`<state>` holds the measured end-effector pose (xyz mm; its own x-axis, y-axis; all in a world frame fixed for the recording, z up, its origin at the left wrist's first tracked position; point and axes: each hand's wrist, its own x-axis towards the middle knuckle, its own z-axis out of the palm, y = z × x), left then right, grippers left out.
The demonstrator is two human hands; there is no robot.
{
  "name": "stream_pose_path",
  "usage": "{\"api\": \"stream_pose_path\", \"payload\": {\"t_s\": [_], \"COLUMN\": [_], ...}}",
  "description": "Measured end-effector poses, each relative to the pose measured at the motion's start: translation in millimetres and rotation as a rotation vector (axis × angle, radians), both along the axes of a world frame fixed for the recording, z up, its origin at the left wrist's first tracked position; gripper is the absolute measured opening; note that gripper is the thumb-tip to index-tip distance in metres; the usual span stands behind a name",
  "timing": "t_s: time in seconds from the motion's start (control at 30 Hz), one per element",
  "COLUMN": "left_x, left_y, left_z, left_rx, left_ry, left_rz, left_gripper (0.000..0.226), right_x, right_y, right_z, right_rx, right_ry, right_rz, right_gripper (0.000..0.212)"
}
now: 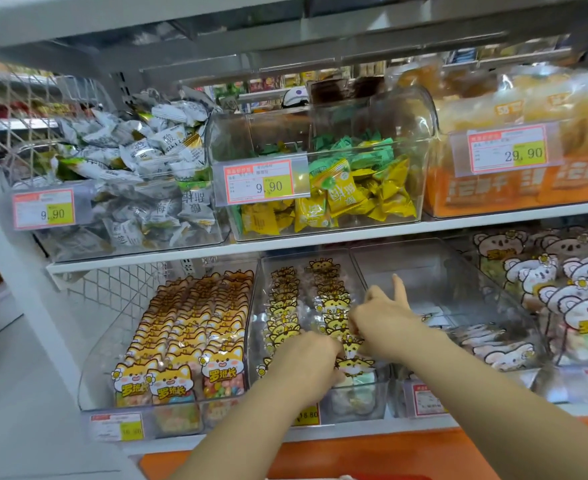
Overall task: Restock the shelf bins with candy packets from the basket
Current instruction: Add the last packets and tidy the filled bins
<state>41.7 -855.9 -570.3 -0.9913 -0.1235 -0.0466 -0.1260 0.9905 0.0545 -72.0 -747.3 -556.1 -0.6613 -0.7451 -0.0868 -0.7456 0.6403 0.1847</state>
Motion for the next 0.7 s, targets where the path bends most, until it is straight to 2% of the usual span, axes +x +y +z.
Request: {"api": "stream_pose_path", "payload": {"t_s": [0.1,0.2,0.3,0.4,0.7], "left_x": [0,-3,-7,-11,-21], "left_y": [2,3,3,3,5], "left_z": [-5,-5,-4,-5,-10], "left_rx": [0.015,0.067,0.132,0.166,0.123], "left_ry": [-0.034,-0.072,-0.143,-0.202,-0.283], "left_rz": [-0.005,-0.008,-0.007,0.001,0.014], "left_gripper": [0.030,0.025,0.031,0.033,0.029], "right_x": [-2,-3,-10,-16,-14], "right_y": [-3,1,9,15,20], "right_z": [-5,-7,-14,-14,-15], "right_rx": [0.045,-0.028,-0.210,-0.319,-0.379], "right_ry": [0.055,0.054,-0.092,-0.223,-0.214], "right_rz": [0.002,0.034,0.100,0.120,0.198], "right_gripper": [0.025,0.022,0.011,0.025,0.007]}}
